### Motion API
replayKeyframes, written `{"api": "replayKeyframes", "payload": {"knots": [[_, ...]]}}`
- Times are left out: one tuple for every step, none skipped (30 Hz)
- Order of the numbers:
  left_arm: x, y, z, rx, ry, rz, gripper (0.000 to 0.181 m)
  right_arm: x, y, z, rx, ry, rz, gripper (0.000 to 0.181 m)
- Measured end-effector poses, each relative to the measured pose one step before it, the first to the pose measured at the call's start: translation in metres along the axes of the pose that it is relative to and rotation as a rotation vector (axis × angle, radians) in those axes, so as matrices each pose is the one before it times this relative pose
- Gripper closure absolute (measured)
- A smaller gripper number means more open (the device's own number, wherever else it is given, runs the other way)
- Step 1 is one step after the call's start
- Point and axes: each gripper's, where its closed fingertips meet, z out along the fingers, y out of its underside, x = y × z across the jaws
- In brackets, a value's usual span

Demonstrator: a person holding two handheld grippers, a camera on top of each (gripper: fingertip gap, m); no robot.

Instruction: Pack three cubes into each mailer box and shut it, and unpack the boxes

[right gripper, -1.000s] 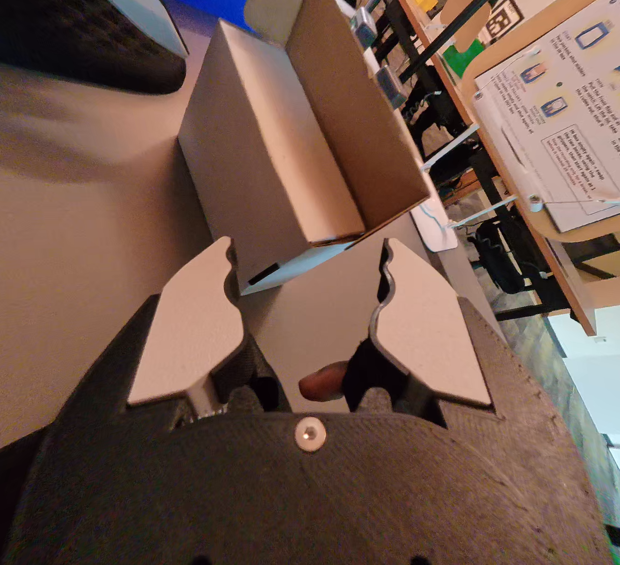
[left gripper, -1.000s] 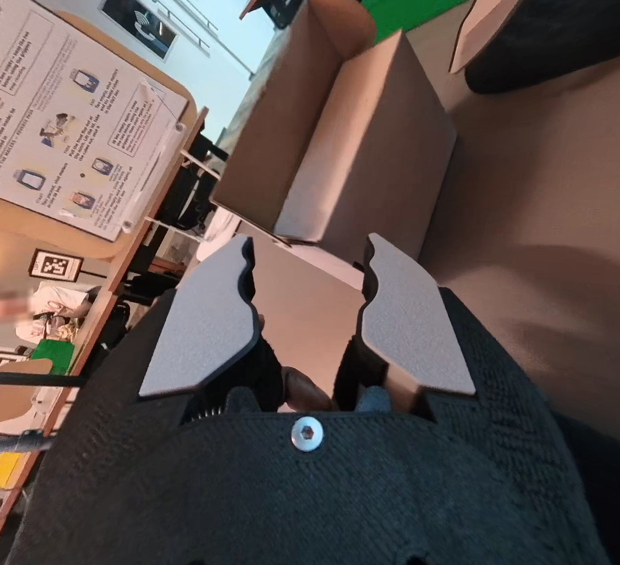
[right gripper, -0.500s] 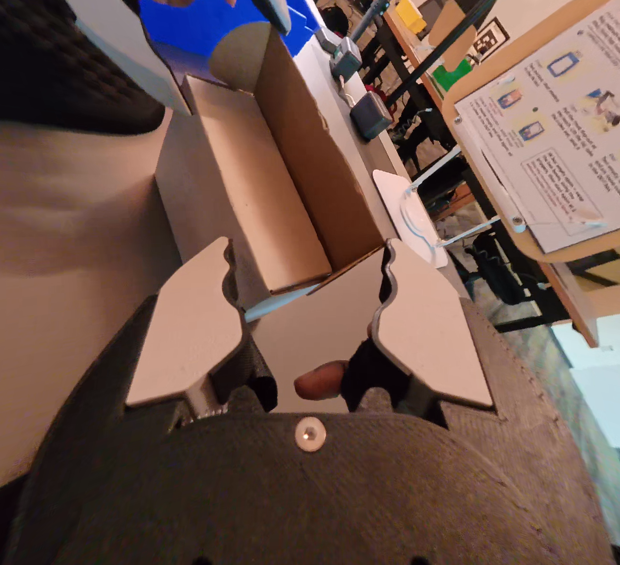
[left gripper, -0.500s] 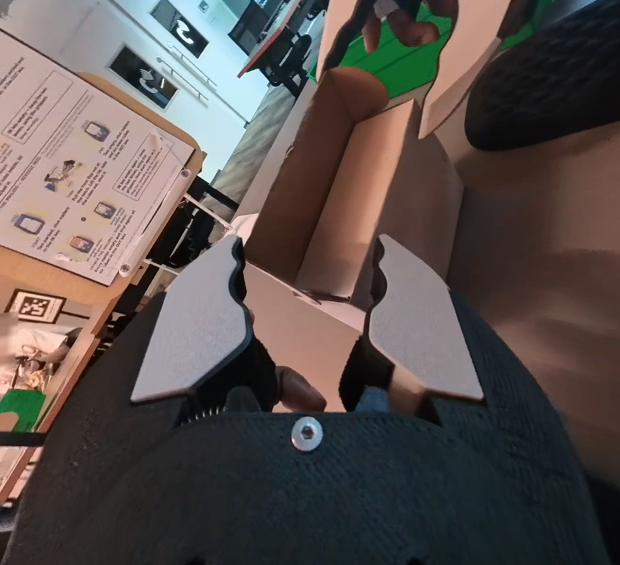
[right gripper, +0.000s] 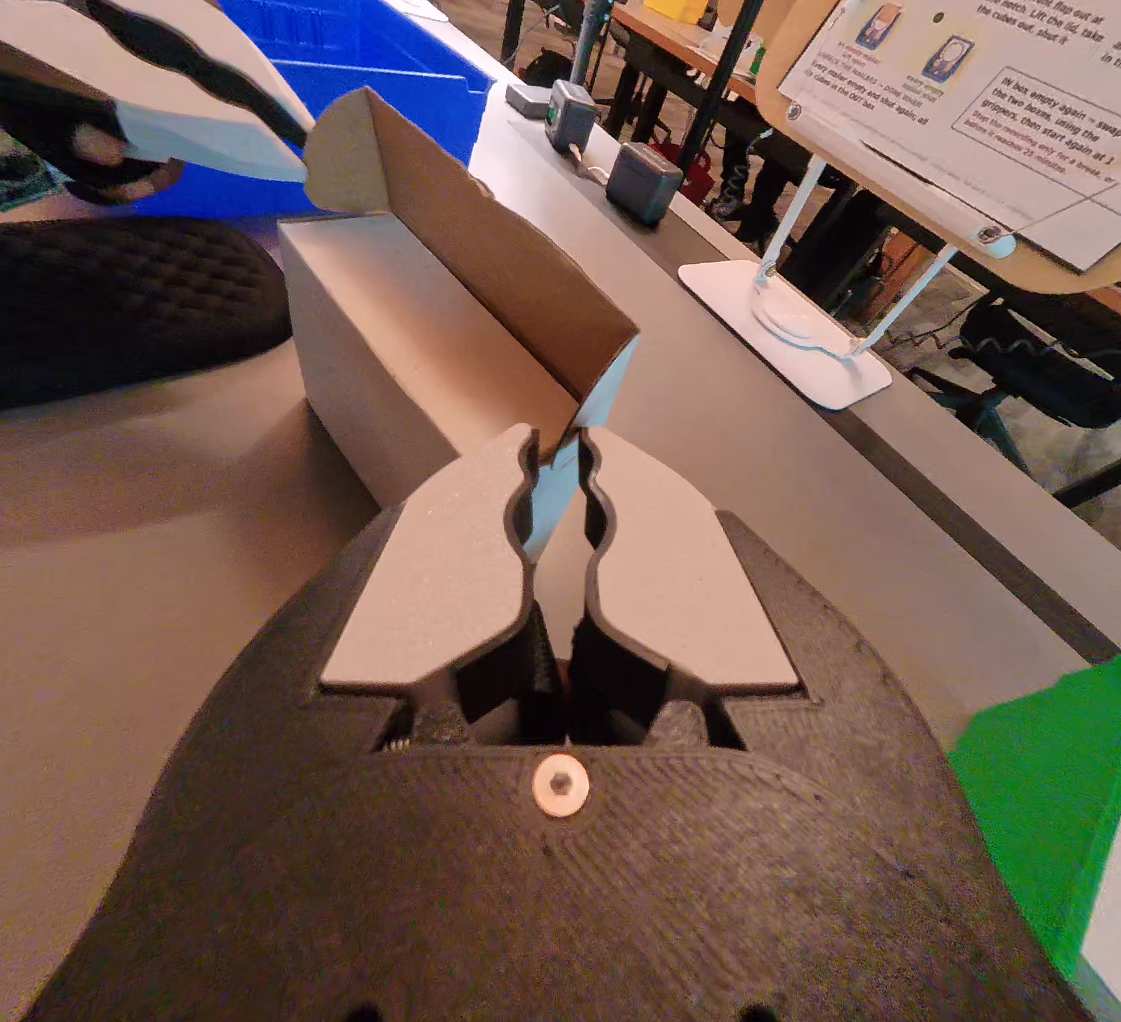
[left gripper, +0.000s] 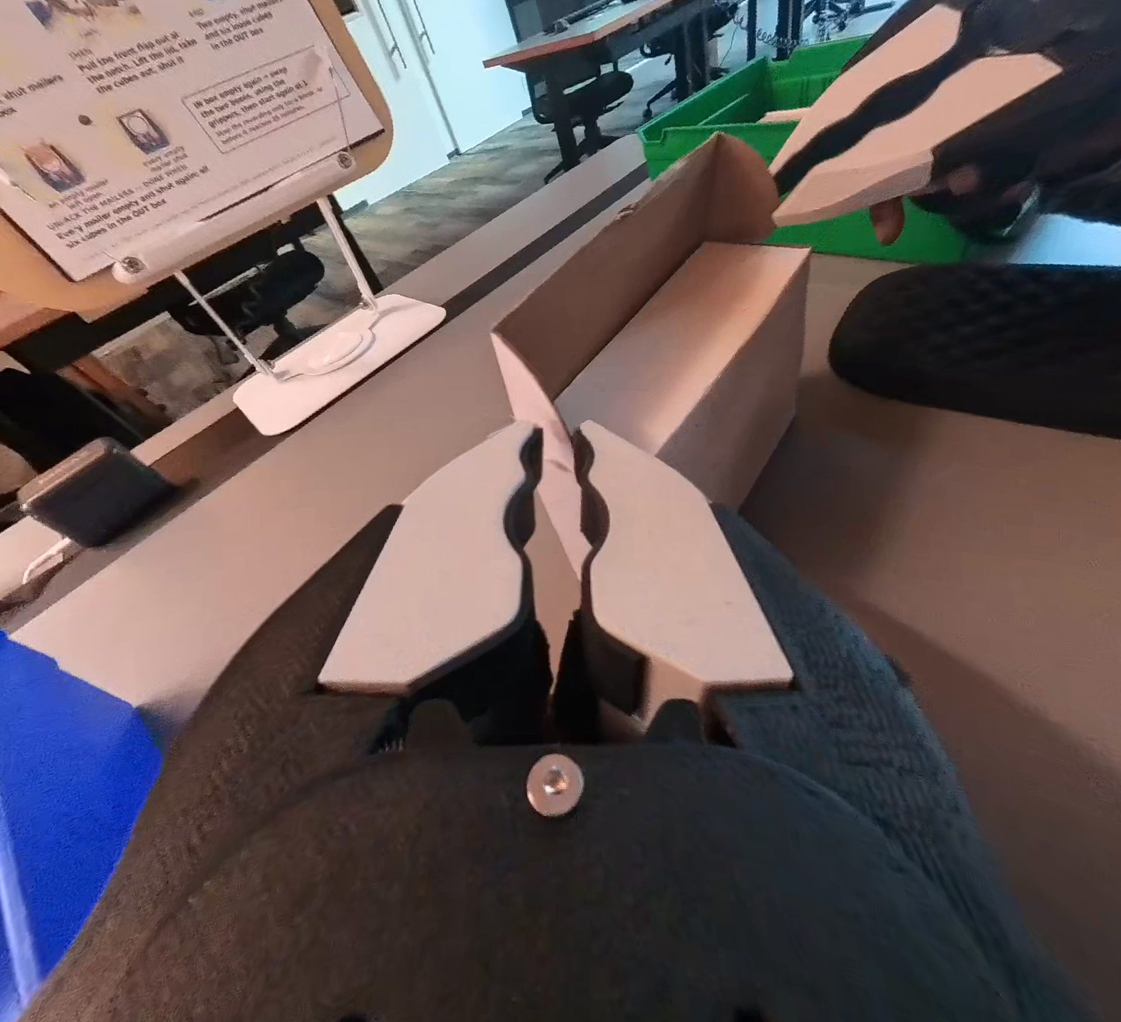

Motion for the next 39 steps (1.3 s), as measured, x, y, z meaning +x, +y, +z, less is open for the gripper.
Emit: {"api": "replayKeyframes", "payload": {"knots": [[0.00123, -0.00150, 0.00124, -0.0007, 0.0003, 0.0086, 0.175, 0.00031, -0.00089, 0.00074, 0.0014, 0.0046, -0.0040, 0.172], [0.00017, -0.00115, 0.00153, -0.0070, -0.0051, 0.0071, 0.175, 0.00167, -0.00031, 0.00098, -0.0025, 0.0156, -0.0064, 0.174], [0.00020, -0.00050, 0.00157, -0.0109, -0.0028, 0.0046, 0.175, 0.00055, -0.00007, 0.00094, -0.0050, 0.0068, 0.0003, 0.175], [-0.00045, -0.00059, 0.00130, -0.0098, -0.0063, -0.0018, 0.175, 0.00060, -0.00002, 0.00058, -0.0054, 0.0060, 0.0077, 0.175], [-0.00030, -0.00064, 0.00113, -0.0081, -0.0055, -0.0074, 0.175, 0.00003, -0.00015, 0.00007, -0.0047, 0.0006, 0.0110, 0.175], [-0.00021, -0.00077, 0.00066, -0.0054, -0.0054, -0.0110, 0.175, -0.00075, -0.00102, -0.00033, 0.0003, -0.0057, 0.0157, 0.176], [0.00025, -0.00080, 0.00044, -0.0022, -0.0035, -0.0118, 0.175, -0.00058, -0.00076, -0.00042, -0.0014, -0.0057, 0.0218, 0.176], [0.00075, 0.00000, 0.00014, -0.0035, -0.0028, -0.0091, 0.175, -0.00002, 0.00039, -0.00013, -0.0076, 0.0003, 0.0162, 0.176], [0.00115, 0.00143, 0.00007, -0.0059, -0.0041, -0.0048, 0.176, 0.00026, 0.00136, -0.00002, -0.0099, 0.0061, 0.0061, 0.176], [0.00087, 0.00134, -0.00039, -0.0004, -0.0066, -0.0036, 0.176, -0.00074, 0.00118, 0.00027, -0.0073, 0.0030, 0.0072, 0.176], [0.00050, 0.00141, -0.00080, 0.0017, -0.0062, -0.0022, 0.176, -0.00086, 0.00061, 0.00019, -0.0033, 0.0038, 0.0069, 0.176], [0.00045, 0.00257, -0.00071, -0.0066, 0.0001, -0.0033, 0.177, -0.00009, 0.00095, 0.00001, -0.0062, 0.0085, 0.0026, 0.176], [0.00068, 0.00191, -0.00039, 0.0014, 0.0040, -0.0090, 0.177, 0.00002, 0.00111, 0.00039, -0.0058, 0.0081, 0.0010, 0.176], [0.00079, 0.00134, 0.00003, 0.0054, 0.0051, -0.0146, 0.177, -0.00030, 0.00052, 0.00054, 0.0006, 0.0070, 0.0051, 0.176], [0.00080, 0.00180, 0.00046, 0.0019, 0.0043, -0.0157, 0.177, -0.00005, 0.00082, 0.00053, -0.0002, 0.0083, 0.0034, 0.176], [0.00038, 0.00153, 0.00022, 0.0009, -0.0007, -0.0060, 0.178, 0.00017, 0.00069, 0.00015, 0.0004, 0.0081, -0.0048, 0.176], [0.00040, 0.00114, -0.00025, 0.0002, -0.0018, 0.0014, 0.178, -0.00027, 0.00019, -0.00018, 0.0016, 0.0040, -0.0030, 0.177], [0.00047, 0.00102, -0.00038, -0.0013, 0.0006, -0.0014, 0.178, -0.00029, -0.00002, -0.00020, 0.0005, 0.0020, -0.0001, 0.177], [0.00036, 0.00077, -0.00013, -0.0006, 0.0018, -0.0043, 0.178, -0.00015, 0.00008, -0.00008, 0.0006, 0.0018, -0.0003, 0.177], [0.00023, 0.00041, 0.00002, -0.0004, 0.0016, -0.0037, 0.178, -0.00002, 0.00009, 0.00006, 0.0007, 0.0014, 0.0009, 0.177], [-0.00002, -0.00002, 0.00010, -0.0008, 0.0005, -0.0004, 0.178, 0.00007, -0.00003, 0.00011, 0.0006, 0.0015, -0.0004, 0.177], [-0.00009, -0.00027, 0.00012, -0.0039, 0.0011, -0.0010, 0.178, 0.00002, -0.00005, 0.00006, -0.0007, 0.0018, -0.0024, 0.177], [-0.00012, -0.00017, 0.00015, -0.0065, 0.0019, -0.0015, 0.178, 0.00003, 0.00010, 0.00004, -0.0021, 0.0022, -0.0024, 0.177], [-0.00040, -0.00022, 0.00017, -0.0061, 0.0013, 0.0013, 0.178, 0.00006, 0.00004, -0.00001, -0.0023, 0.0021, -0.0026, 0.177], [-0.00033, 0.00006, 0.00010, -0.0061, -0.0001, 0.0074, 0.178, 0.00008, -0.00004, 0.00000, -0.0008, 0.0026, -0.0030, 0.177], [-0.00020, 0.00040, 0.00015, -0.0043, -0.0017, 0.0139, 0.178, 0.00002, 0.00013, -0.00002, 0.0005, 0.0026, -0.0033, 0.177], [0.00004, 0.00125, 0.00030, -0.0068, -0.0010, 0.0124, 0.178, 0.00003, 0.00023, -0.00019, -0.0001, 0.0020, -0.0052, 0.177], [0.00030, 0.00156, 0.00032, -0.0055, 0.0011, 0.0044, 0.178, -0.00013, 0.00032, -0.00020, -0.0019, -0.0005, -0.0020, 0.177], [-0.00003, 0.00013, 0.00010, 0.0064, 0.0004, -0.0046, 0.178, -0.00009, 0.00015, -0.00027, -0.0014, -0.0027, 0.0025, 0.177], [-0.00007, -0.00014, 0.00005, 0.0059, 0.0014, -0.0072, 0.178, 0.00002, 0.00005, 0.00013, 0.0015, -0.0022, 0.0032, 0.177], [-0.00008, -0.00024, 0.00011, 0.0012, -0.0003, -0.0016, 0.178, -0.00004, -0.00009, 0.00016, 0.0022, -0.0019, 0.0015, 0.177], [-0.00030, -0.00052, 0.00009, -0.0023, -0.0056, 0.0058, 0.178, -0.00020, 0.00003, -0.00021, -0.0022, -0.0034, 0.0054, 0.177], [-0.00066, -0.00044, 0.00027, -0.0063, -0.0117, 0.0094, 0.178, -0.00118, -0.00017, -0.00067, -0.0055, -0.0119, 0.0199, 0.177], [-0.00069, 0.00005, 0.00042, -0.0080, -0.0145, 0.0125, 0.178, -0.00134, 0.00006, -0.00082, -0.0125, -0.0176, 0.0449, 0.177], [-0.00160, 0.00004, 0.00060, -0.0058, -0.0192, 0.0069, 0.178, -0.00259, -0.00038, -0.00110, -0.0126, -0.0349, 0.0770, 0.177], [-0.00124, -0.00007, 0.00052, -0.0012, -0.0121, 0.0021, 0.178, -0.00177, -0.00026, -0.00060, -0.0064, -0.0354, 0.0685, 0.177], [0.00018, -0.00020, 0.00032, 0.0020, 0.0016, -0.0049, 0.178, 0.00047, 0.00015, -0.00019, -0.0024, -0.0191, 0.0454, 0.177], [0.00126, -0.00025, 0.00016, 0.0032, 0.0097, -0.0068, 0.178, 0.00117, 0.00002, 0.00004, -0.0010, -0.0109, 0.0361, 0.177], [0.00125, -0.00015, 0.00011, 0.0035, 0.0081, -0.0053, 0.178, 0.00203, -0.00019, 0.00031, -0.0002, -0.0009, 0.0212, 0.177]]}}
